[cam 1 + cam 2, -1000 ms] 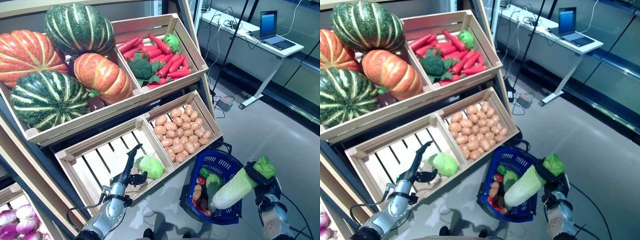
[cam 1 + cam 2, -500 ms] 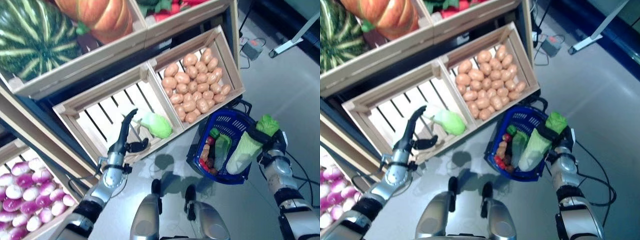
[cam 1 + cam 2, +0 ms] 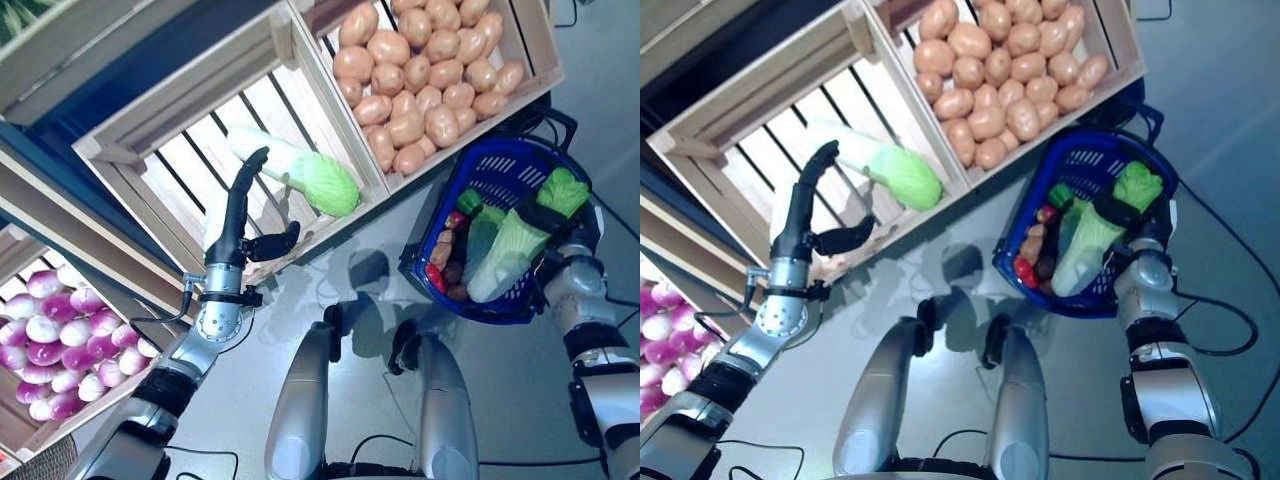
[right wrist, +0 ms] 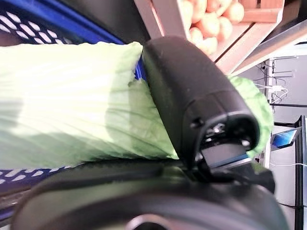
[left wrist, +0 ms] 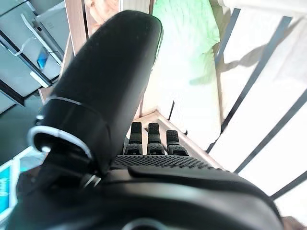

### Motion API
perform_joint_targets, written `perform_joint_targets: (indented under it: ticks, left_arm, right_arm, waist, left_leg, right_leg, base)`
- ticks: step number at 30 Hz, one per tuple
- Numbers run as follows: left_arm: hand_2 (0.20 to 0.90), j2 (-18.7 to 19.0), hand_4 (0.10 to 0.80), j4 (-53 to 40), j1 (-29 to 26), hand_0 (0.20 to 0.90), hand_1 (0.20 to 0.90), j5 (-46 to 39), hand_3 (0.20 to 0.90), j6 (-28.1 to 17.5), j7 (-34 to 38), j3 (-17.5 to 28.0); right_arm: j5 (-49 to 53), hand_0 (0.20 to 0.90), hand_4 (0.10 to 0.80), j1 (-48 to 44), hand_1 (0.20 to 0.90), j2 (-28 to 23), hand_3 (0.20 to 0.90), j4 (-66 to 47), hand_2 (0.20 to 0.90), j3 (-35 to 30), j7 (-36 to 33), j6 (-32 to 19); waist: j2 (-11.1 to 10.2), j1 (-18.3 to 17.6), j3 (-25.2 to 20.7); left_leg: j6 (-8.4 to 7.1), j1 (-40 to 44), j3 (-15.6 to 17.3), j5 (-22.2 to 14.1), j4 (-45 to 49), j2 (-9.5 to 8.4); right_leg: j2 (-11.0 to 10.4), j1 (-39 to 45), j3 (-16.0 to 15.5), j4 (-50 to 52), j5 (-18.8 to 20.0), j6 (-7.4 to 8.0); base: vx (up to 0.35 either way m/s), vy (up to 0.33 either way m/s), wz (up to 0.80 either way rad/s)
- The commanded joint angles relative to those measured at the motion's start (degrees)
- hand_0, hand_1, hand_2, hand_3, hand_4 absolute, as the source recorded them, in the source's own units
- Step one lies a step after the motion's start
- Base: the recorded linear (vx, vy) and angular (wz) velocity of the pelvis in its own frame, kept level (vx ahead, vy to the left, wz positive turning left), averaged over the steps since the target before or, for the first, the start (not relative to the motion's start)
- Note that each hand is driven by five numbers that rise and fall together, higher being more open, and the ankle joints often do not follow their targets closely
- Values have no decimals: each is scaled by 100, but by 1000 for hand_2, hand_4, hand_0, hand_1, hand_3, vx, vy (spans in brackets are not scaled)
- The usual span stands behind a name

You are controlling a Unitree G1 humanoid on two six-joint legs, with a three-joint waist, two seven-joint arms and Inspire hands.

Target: Put vegetables into the basket

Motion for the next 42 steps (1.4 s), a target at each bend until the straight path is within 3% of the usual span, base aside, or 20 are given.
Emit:
perform_joint_targets:
  ticks: [1,2,14,19,27,34,42]
  left_arm:
    - [900,78,800,-634,-430,900,900,131,900,-350,621,316]
    - [900,96,800,-646,-473,900,900,127,900,-320,614,326]
    - [900,208,800,-144,-1056,900,900,313,900,78,1042,252]
    - [900,540,800,334,-1367,900,900,432,900,385,1209,336]
    - [900,1101,800,1569,-1936,900,900,488,900,1619,1161,259]
    - [900,1594,800,2423,-2374,900,900,1388,900,2860,1315,-25]
    - [900,1946,800,3035,-2949,900,900,1816,900,3400,956,-471]
  right_arm:
    - [289,300,400,-575,300,-675,300,-45,300,-30,-63,-438]
    - [296,900,800,-623,900,-666,900,-34,900,-45,-88,-403]
    - [468,900,800,-1037,900,-640,900,23,900,78,127,-403]
    - [421,900,800,-1088,900,-722,900,-91,900,278,368,-381]
    - [464,900,800,-1088,900,-843,900,-655,900,530,702,-450]
    - [629,900,800,-296,900,-746,900,-2042,900,586,1173,-625]
    - [611,900,800,-5,900,-757,900,-2368,900,782,1537,-606]
  waist:
    - [116,-55,-125]
    - [121,-52,-103]
    - [169,-123,-26]
    - [143,-197,-27]
    - [121,-397,-28]
    - [33,-649,-22]
    - [3,-776,-22]
  left_leg:
    - [296,-7,130,-541,491,-251]
    - [314,-54,144,-562,551,-242]
    - [335,-456,261,-631,977,-95]
    - [290,-427,334,-577,931,-22]
    - [196,-303,473,-475,710,58]
    - [151,-362,635,-426,527,152]
    - [136,-689,731,-453,534,227]
  right_leg:
    - [41,125,-257,32,244,-422]
    - [37,61,-239,97,230,-428]
    - [15,-416,-157,535,188,-473]
    - [58,-440,-90,516,234,-478]
    - [148,-442,65,394,296,-437]
    - [294,-613,243,207,387,-370]
    - [357,-1026,363,200,425,-321]
  base:
    - [0,0,0]
    - [-29,1,-5]
    - [2,1,-2]
    - [56,43,-3]
    - [59,80,-8]
    - [45,92,-10]
    - [25,99,-6]
